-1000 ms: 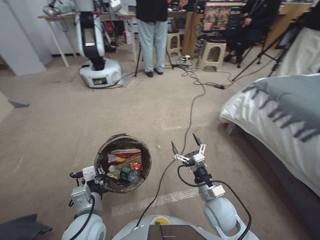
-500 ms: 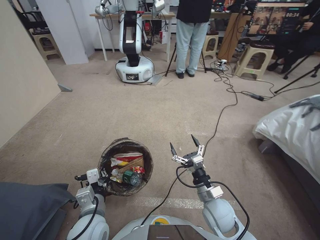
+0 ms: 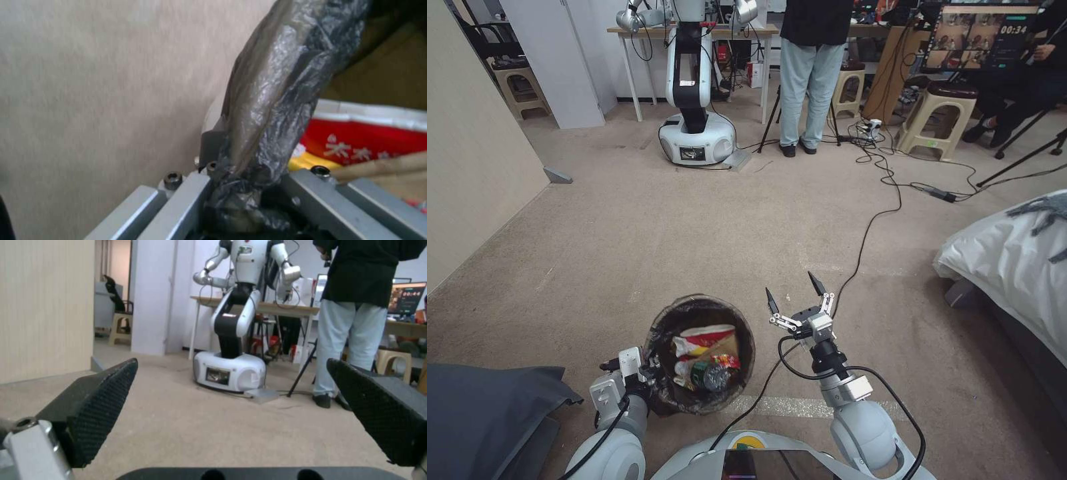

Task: Pick up the trash bin, then pick up the garbage from the floor and place it into the trash bin.

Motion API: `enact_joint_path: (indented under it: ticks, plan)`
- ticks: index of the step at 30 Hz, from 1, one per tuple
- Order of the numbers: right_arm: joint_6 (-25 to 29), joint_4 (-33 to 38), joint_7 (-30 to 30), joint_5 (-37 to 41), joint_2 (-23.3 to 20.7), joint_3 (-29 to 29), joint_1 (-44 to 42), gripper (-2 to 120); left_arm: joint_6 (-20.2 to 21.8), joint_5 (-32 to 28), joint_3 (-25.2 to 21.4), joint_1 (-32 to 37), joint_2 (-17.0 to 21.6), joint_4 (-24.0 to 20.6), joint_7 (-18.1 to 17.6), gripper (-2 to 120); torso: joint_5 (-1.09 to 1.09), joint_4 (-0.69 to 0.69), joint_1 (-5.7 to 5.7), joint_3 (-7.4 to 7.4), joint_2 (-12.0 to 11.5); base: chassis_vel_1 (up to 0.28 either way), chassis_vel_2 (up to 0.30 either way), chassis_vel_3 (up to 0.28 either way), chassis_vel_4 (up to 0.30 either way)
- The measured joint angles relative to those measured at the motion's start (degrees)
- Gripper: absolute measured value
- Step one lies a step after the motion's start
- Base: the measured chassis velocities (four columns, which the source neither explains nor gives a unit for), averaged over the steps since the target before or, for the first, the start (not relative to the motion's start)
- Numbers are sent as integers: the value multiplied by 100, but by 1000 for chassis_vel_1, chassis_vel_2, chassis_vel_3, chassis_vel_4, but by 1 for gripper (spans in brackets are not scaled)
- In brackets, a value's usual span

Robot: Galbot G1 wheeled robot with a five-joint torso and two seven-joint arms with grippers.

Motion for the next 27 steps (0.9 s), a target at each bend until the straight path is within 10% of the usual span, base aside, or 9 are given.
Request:
enact_joint_path:
  ticks: [16,27]
  plan:
    - [197,-43,-90,-28,-25,-14,-71,100,217,-206,-10,-299,-6,552,16,2,6,3,0,-1,2,0,0,0,0]
    - [237,-114,-158,-74,-1,-67,-80,100,-5,-278,-16,-457,-12,735,147,44,-2,-1,0,1,1,0,0,0,0]
